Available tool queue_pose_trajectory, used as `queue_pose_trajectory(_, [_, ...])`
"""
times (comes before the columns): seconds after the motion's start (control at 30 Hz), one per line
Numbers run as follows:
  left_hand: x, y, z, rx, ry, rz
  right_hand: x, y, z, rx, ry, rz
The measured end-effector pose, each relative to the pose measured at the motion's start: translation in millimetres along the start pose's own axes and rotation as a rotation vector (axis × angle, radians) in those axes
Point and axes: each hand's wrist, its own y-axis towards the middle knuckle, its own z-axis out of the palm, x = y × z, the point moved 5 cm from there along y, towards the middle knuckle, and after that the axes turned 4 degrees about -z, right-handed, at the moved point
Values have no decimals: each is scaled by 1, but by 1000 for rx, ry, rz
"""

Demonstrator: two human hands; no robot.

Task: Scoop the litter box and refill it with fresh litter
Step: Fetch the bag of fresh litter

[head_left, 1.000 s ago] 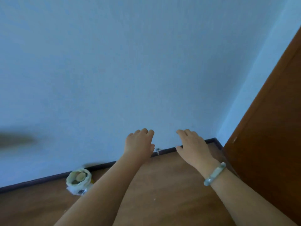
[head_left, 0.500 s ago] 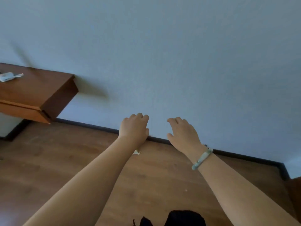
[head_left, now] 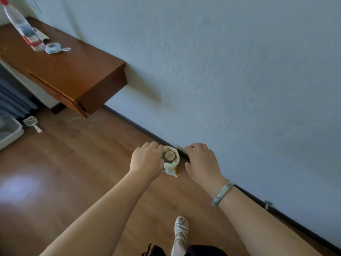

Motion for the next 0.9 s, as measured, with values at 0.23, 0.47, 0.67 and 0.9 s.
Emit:
queue_pose_trajectory(0.23, [34,69,49,34,-6,-40,-13,82,48,79,24,-61])
queue_pose_trajectory(0.47, [76,137,143,20,5,12,-25,145,141,100,42,5])
queue_pose_trajectory(0.67, [106,177,237,17,-7,90,-35,187,238,107,65,101])
queue_pose_trajectory(0.9, [113,190,380,124,-18,121,-67,197,373,161,87,168])
